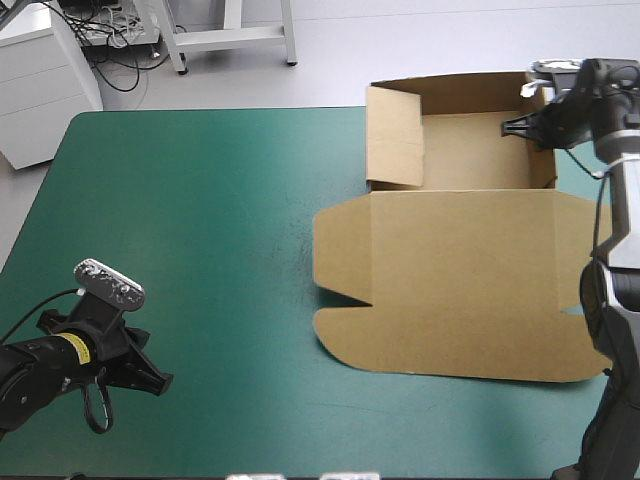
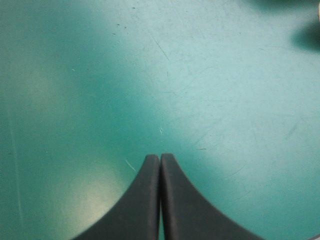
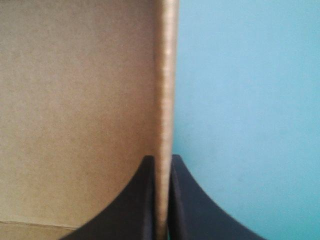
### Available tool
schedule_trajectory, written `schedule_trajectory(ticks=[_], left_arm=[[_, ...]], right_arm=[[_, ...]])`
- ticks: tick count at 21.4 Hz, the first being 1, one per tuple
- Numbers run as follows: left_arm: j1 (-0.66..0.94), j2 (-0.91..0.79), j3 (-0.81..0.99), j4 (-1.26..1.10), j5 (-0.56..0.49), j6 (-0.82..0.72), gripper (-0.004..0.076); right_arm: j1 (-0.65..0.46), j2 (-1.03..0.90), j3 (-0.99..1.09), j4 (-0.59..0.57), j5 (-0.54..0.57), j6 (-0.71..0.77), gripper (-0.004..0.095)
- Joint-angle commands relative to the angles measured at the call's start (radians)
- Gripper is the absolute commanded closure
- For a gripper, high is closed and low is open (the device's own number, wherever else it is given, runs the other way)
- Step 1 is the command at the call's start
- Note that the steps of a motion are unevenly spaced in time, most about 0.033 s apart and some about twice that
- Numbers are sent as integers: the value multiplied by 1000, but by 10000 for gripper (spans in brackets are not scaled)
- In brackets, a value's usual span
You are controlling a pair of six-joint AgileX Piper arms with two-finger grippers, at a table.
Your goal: Fold the box
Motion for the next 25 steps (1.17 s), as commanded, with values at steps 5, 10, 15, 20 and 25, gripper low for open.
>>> schedule_trajectory(ticks=[5,10,15,20,25], left_arm=[[-3,-2,-22,10,-46,-12,756],[-3,-2,-22,14,-60,-12,756],[-3,-2,-22,20,-61,-12,756],[-3,-2,-22,20,-67,-15,756],[-3,-2,-22,20,-67,-15,756]], right_arm=[[-335,-13,-37,137,-8,-29,931],[-432,30,-35,132,-6,3,925],[-436,75,-19,119,-14,-8,688],[-436,80,-11,112,-15,-32,226],[-436,19,-17,115,1,-32,169]])
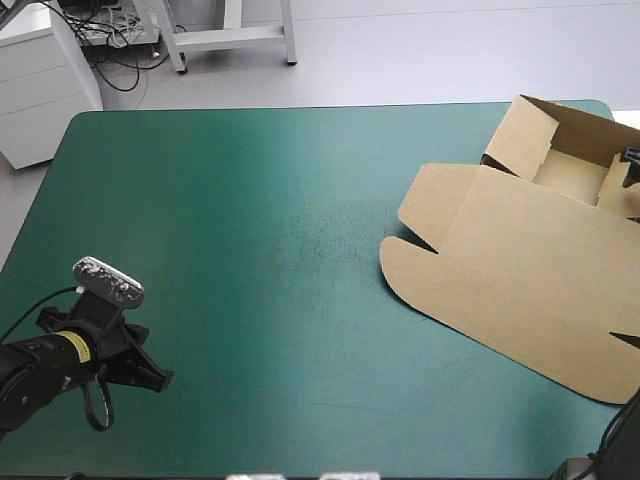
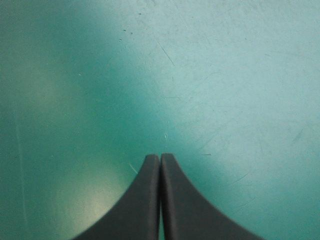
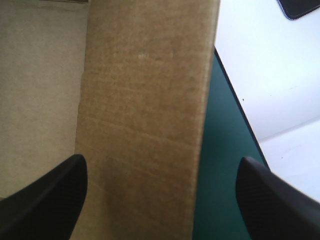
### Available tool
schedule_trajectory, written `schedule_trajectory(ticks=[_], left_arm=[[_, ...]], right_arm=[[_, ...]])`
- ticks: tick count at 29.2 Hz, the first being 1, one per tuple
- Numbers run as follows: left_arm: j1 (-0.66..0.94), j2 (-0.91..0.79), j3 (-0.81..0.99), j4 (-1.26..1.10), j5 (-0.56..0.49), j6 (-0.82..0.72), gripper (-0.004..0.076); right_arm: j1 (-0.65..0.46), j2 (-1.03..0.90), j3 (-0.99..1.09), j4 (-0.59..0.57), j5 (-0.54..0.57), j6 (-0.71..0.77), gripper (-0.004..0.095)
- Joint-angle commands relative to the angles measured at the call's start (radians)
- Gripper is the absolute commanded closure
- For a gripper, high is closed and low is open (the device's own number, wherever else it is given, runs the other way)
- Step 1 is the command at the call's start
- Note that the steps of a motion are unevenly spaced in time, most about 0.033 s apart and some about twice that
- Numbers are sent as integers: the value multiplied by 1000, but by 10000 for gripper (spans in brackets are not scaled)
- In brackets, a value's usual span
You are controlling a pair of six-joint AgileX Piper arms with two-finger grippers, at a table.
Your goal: Fold the box
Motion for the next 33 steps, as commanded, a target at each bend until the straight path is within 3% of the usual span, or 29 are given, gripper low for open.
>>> schedule_trajectory(ticks=[1,5,14,19,25,33], left_arm=[[-3,-2,-25,9,-51,-10,756],[-3,-2,-25,9,-53,-10,756],[-3,-2,-25,9,-61,-10,756],[-3,-2,-25,9,-61,-10,756],[-3,-2,-25,9,-69,-10,756],[-3,-2,-25,9,-148,-10,756]], right_arm=[[-4,-141,-38,9,3,-13,206],[-4,-209,-56,26,3,-13,346],[-2,-390,-56,195,3,-90,919],[-2,-465,-42,215,3,-92,926],[4,-562,76,415,3,-158,926],[181,-739,387,343,3,-223,926]])
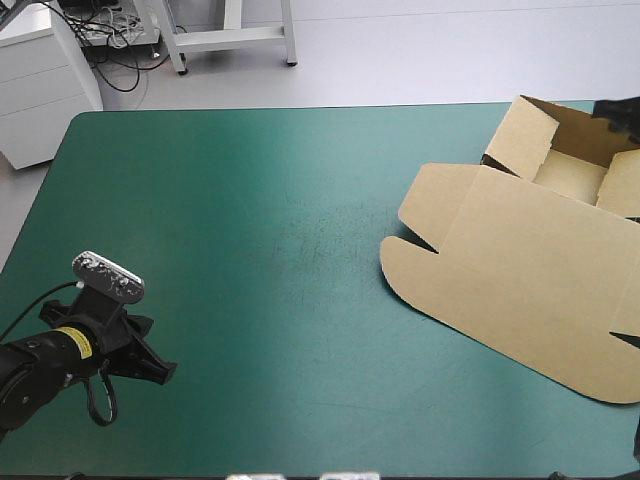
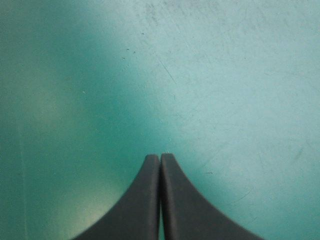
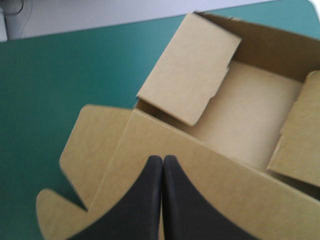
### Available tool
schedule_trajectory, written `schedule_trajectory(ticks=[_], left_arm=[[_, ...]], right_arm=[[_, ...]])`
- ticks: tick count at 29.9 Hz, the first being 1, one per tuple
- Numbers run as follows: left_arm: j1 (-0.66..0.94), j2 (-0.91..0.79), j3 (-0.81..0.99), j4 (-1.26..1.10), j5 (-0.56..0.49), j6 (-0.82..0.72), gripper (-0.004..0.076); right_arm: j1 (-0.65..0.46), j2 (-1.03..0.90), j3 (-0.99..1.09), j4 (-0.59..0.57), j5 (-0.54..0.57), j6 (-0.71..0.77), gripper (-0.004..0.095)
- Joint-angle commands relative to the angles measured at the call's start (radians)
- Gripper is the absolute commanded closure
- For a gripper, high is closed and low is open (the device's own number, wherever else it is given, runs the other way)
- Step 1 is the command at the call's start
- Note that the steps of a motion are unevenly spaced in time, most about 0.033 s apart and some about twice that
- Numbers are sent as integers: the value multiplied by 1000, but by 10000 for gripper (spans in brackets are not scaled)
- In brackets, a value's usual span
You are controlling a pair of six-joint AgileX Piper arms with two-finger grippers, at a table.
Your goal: Fold the box
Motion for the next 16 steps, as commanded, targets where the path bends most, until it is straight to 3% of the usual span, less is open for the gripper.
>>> schedule_trajectory(ticks=[1,9,16], left_arm=[[-3,-2,-27,8,-98,-8,756],[-3,-2,-27,-16,-167,-8,756],[-3,-2,-27,-18,-150,-8,756]], right_arm=[[97,-115,110,8,2,-46,926],[417,-237,373,-96,-2,-53,925],[609,-363,570,-156,-125,-42,925]])
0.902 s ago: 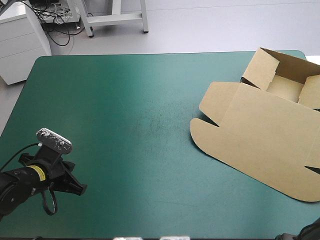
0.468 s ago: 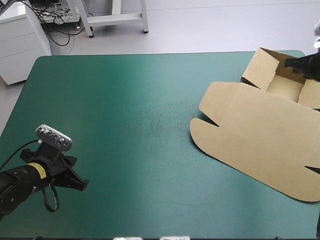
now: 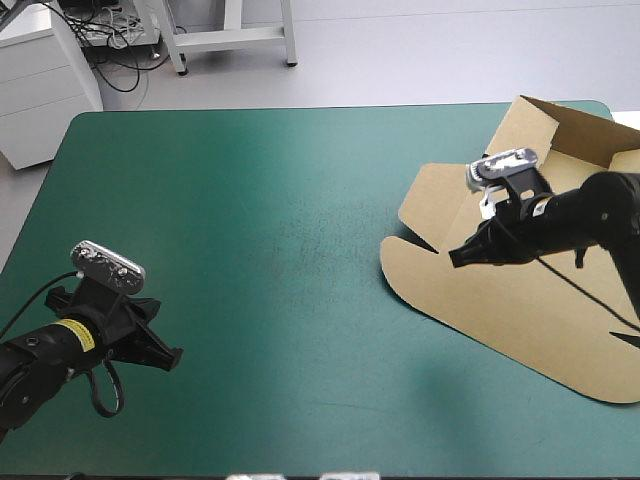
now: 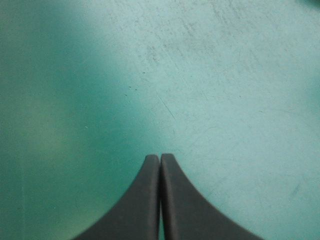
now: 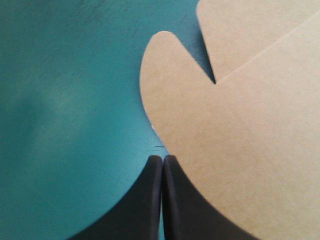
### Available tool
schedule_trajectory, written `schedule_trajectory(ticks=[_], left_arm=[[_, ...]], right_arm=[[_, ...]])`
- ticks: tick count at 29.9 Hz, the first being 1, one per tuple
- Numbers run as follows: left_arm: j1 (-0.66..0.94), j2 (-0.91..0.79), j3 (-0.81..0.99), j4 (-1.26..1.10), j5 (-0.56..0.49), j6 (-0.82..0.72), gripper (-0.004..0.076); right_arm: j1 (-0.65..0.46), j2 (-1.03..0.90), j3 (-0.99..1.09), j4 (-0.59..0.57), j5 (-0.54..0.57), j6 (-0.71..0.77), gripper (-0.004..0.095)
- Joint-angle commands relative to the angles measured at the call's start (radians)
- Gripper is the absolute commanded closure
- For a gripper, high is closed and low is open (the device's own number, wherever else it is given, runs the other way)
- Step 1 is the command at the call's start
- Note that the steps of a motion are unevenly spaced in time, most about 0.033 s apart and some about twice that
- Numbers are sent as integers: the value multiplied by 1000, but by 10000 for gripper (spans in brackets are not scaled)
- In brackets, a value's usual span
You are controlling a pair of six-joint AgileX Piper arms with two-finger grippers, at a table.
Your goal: Fold the box
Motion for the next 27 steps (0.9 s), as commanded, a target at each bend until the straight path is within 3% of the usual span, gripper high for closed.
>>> schedule_trajectory(ticks=[1,5,11,27], left_arm=[[-3,-2,-27,-6,-36,-8,756],[-3,-4,-14,-26,-6,-8,756],[-3,-58,118,-85,-107,17,756],[-3,-270,272,-77,-113,22,756]], right_arm=[[51,-89,59,4,-91,-4,925],[68,-181,180,17,-138,-4,926],[68,-350,394,10,-245,-10,926],[68,-682,766,12,-367,-43,926]])
